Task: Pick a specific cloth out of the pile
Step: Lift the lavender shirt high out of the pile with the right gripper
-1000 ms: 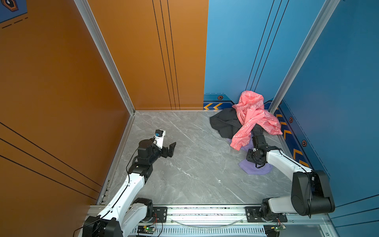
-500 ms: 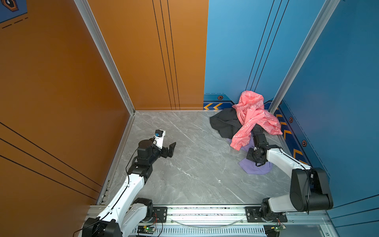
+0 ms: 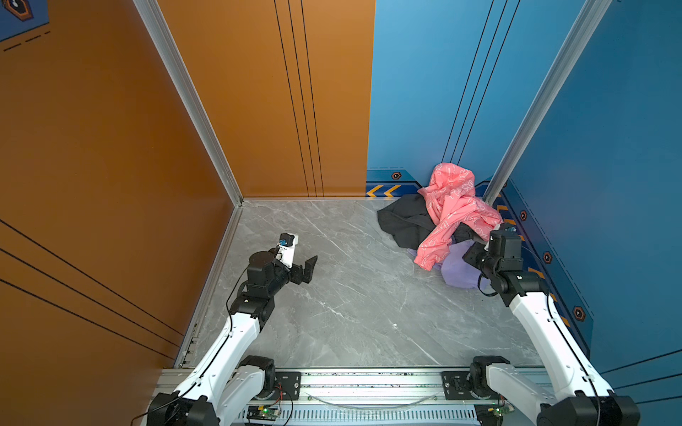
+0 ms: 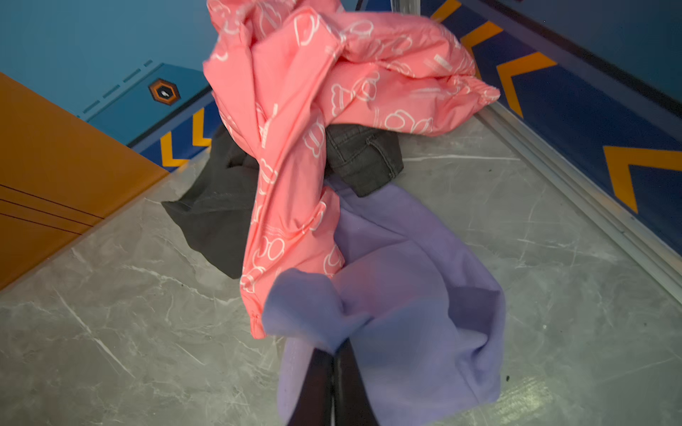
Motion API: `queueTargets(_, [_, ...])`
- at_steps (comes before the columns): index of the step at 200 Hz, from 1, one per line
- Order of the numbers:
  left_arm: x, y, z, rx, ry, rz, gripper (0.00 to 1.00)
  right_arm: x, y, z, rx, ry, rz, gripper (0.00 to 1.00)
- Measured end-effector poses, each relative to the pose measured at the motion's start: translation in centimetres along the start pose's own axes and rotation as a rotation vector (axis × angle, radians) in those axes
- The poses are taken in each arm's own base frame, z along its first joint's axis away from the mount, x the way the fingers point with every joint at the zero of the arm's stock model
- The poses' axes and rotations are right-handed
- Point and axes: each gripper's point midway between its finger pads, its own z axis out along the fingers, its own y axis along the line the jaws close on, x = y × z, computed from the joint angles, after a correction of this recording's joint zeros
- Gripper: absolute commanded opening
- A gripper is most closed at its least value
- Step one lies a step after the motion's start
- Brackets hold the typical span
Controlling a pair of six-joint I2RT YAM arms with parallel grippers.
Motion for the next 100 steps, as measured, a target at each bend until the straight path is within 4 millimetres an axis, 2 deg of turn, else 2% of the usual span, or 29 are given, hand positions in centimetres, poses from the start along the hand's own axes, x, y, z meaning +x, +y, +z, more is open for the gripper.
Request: queueTargets(100, [-0.4, -1.0, -0.2, 0.04, -0.014, 0.02, 0.98, -13.8, 5.7, -7.9, -0.13, -0.321, 0.03, 0.0])
